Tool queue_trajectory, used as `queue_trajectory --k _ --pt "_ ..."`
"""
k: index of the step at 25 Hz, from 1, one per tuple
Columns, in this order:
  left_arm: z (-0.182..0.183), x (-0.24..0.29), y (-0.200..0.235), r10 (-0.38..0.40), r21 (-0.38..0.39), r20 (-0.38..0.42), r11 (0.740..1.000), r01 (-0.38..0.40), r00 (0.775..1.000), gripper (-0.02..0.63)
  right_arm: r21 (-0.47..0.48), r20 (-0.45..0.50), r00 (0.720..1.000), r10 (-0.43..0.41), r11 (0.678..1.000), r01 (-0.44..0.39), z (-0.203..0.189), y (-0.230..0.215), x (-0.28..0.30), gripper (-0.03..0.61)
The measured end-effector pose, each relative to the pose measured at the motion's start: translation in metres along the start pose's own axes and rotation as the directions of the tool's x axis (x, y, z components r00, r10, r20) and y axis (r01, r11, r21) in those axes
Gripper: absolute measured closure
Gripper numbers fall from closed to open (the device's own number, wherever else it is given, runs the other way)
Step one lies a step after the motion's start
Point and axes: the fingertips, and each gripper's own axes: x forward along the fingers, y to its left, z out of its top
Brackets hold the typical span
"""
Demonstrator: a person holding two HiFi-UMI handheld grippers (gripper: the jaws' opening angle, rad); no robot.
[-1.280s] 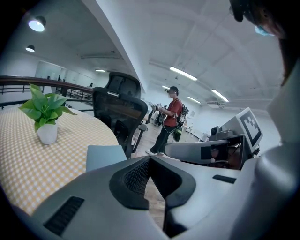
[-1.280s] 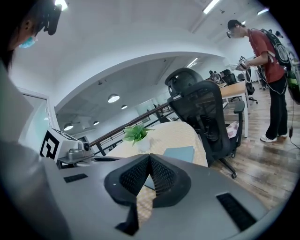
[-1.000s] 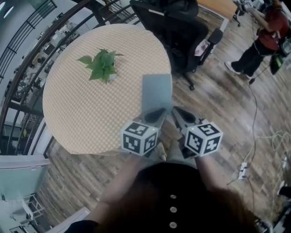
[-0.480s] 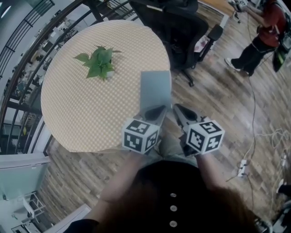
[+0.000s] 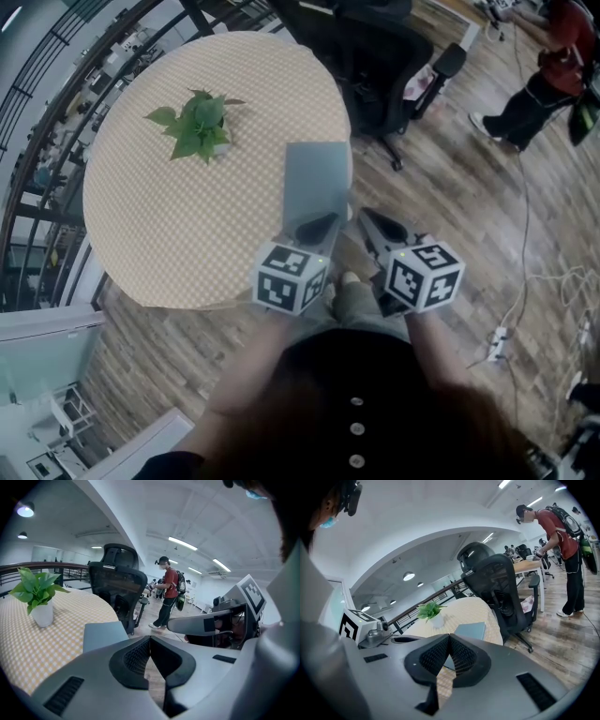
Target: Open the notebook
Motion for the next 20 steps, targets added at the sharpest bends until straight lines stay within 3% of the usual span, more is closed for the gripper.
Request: queue_trajectory --k 14,20 --pt "-0.020 0.028 -0.002 0.032 0.045 -0.126 0.999 -0.027 0.991 0.601 0.034 -0.073 0.997 0.024 0.999 -0.021 -0.008 -0.021 0.011 0.568" --pt "-0.029 0.033 0.002 0.076 0.110 -0.175 0.992 -0.057 0.982 0.580 0.054 -0.100 0.994 0.042 0.998 -0.037 -0.019 -0.026 0.015 0.568"
